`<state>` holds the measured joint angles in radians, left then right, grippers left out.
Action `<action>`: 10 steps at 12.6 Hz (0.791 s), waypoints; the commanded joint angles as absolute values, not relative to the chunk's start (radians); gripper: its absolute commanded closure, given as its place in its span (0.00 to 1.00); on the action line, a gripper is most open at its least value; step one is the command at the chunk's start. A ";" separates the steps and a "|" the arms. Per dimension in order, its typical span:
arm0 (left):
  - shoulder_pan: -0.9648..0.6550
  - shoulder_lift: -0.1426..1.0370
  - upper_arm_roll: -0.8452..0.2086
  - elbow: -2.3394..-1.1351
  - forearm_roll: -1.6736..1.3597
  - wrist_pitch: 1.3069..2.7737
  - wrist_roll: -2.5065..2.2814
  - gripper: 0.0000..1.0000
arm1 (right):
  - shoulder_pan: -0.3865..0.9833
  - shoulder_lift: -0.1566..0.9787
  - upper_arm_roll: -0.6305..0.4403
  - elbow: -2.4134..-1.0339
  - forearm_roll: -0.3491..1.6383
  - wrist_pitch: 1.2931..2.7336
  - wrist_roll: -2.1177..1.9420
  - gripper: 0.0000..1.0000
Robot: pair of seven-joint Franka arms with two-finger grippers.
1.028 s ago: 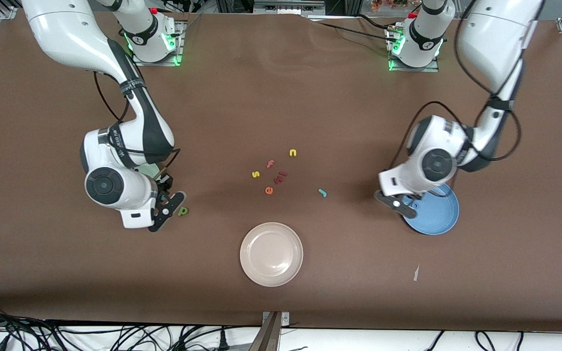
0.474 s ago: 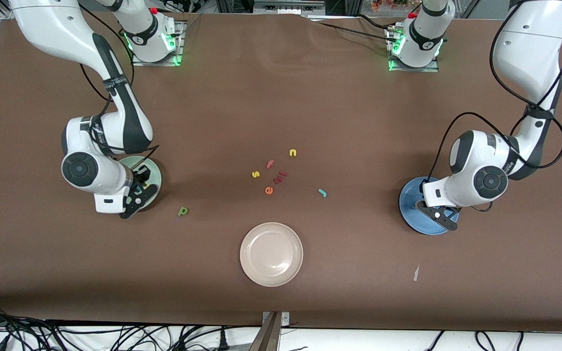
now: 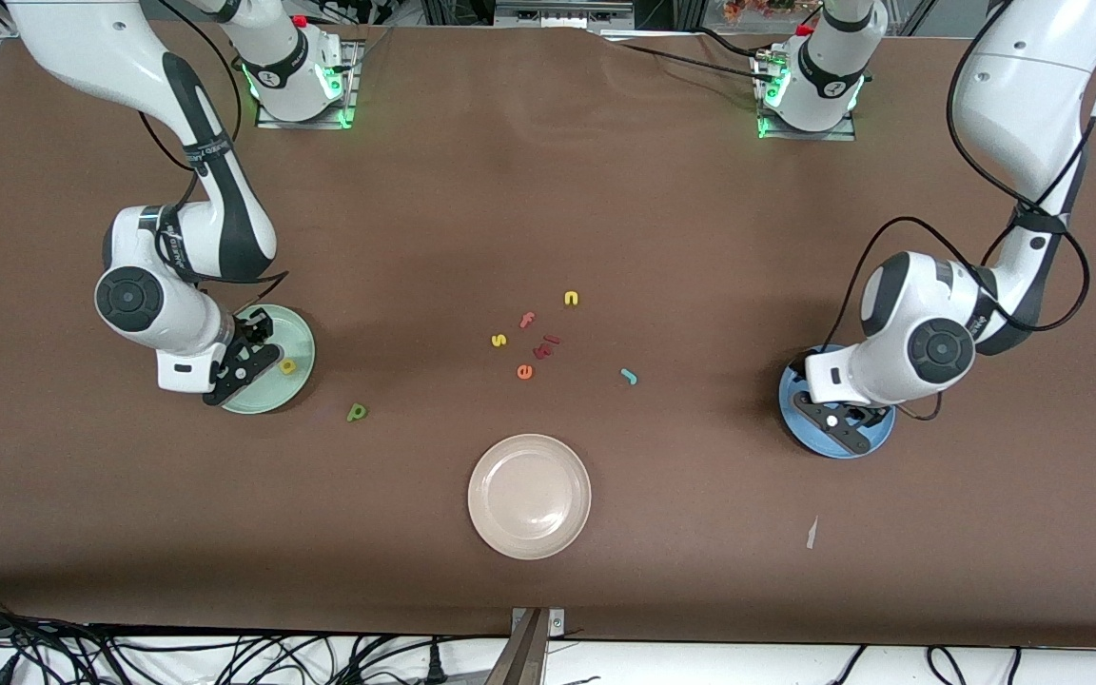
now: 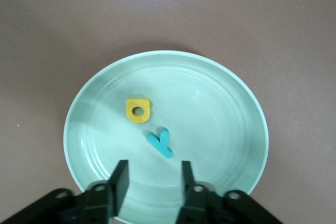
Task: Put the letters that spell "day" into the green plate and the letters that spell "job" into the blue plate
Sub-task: 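Release the cyan 'y' on the green plate and pink 'p' on the blue plate, then grasp the cyan 'j' with the left gripper while the right gripper reaches green 'd'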
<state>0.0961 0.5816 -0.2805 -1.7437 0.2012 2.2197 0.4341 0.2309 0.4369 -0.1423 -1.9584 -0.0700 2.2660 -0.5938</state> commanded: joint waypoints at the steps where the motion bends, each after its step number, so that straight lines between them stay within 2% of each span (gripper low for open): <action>1: 0.089 0.555 -0.340 -1.692 0.213 2.163 0.361 0.00 | 0.238 0.396 -0.140 -1.959 -0.049 2.238 -0.572 0.00; 3: 0.057 0.561 -0.379 -1.649 0.212 2.134 0.188 0.00 | 0.241 0.397 -0.129 -1.916 0.032 2.200 -0.516 0.00; 6: -0.056 0.593 -0.379 -1.596 0.206 2.134 -0.167 0.00 | 0.258 0.403 -0.121 -1.862 0.078 2.187 -0.404 0.00; 10: -0.182 0.715 -0.374 -1.497 0.206 2.138 -0.660 0.00 | 0.302 0.425 -0.120 -1.809 0.106 2.191 -0.087 0.00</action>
